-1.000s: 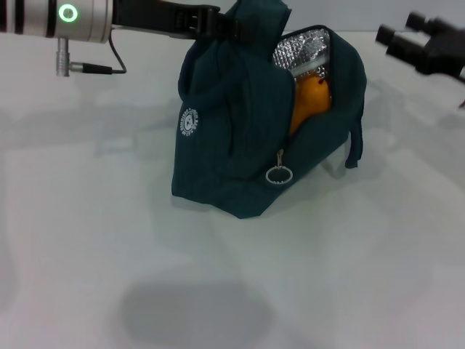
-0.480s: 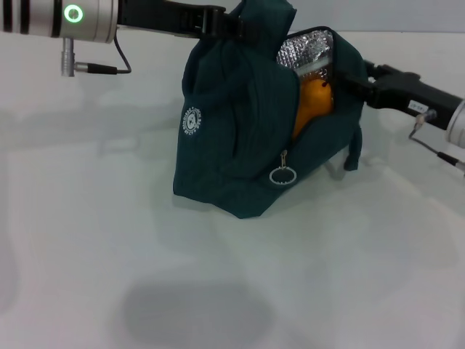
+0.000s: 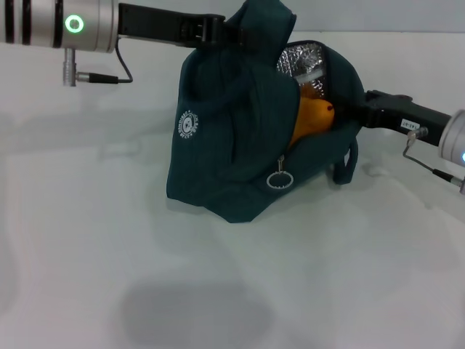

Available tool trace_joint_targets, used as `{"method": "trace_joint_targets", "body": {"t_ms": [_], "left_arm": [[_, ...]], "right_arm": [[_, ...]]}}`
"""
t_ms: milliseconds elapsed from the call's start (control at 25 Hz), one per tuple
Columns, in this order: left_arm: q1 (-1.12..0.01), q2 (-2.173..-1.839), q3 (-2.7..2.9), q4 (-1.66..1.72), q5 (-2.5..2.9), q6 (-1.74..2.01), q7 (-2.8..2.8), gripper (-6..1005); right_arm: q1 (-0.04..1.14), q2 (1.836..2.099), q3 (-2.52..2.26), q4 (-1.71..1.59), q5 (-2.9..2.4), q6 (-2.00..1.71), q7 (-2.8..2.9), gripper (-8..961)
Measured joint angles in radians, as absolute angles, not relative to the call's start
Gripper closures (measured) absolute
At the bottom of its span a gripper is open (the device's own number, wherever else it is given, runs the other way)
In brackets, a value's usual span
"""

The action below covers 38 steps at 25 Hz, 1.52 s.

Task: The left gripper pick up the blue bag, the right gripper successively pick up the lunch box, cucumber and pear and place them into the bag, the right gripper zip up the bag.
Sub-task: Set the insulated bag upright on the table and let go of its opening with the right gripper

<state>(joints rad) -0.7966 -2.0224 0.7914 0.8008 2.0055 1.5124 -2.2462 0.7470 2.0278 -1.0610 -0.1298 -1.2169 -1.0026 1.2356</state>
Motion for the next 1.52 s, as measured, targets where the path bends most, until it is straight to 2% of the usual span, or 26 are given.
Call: {"method": "trace_joint_targets", "body": {"t_ms": [280, 600, 680, 1080, 1280, 1520], "left_arm": [[-0.787, -2.02, 0.791, 0.797, 1.996, 1.513, -2.247, 959], [-0.764, -2.024, 0.793, 0.785, 1.976, 1.524, -2.246, 960], [-0.753, -2.026, 0.794, 0.785, 1.961, 1.54, -2.246, 960], [-0.71, -2.055, 0.797, 0.686, 1.948, 1.662, -2.212, 958], [-0.676, -2.072, 0.794, 0.669, 1.939, 1.705, -2.206, 956], [-0.651, -2.072, 0.792, 0.646, 1.869, 1.708, -2.177, 955]], "right_arm": [[0.667, 2.028, -1.053, -0.204, -1.199, -1.093, 1.234, 573], [0.561, 2.007, -1.051, -0.296, -1.148, -1.331, 1.248, 780], [0.539, 2.0, -1.05, -0.322, -1.148, -1.389, 1.266, 797], [0.477, 1.93, -0.946, -0.363, -1.148, -1.687, 1.373, 846], [0.471, 1.924, -0.957, -0.352, -1.165, -1.636, 1.421, 853], [0.507, 1.93, -0.959, -0.319, -1.25, -1.475, 1.465, 854]]}}
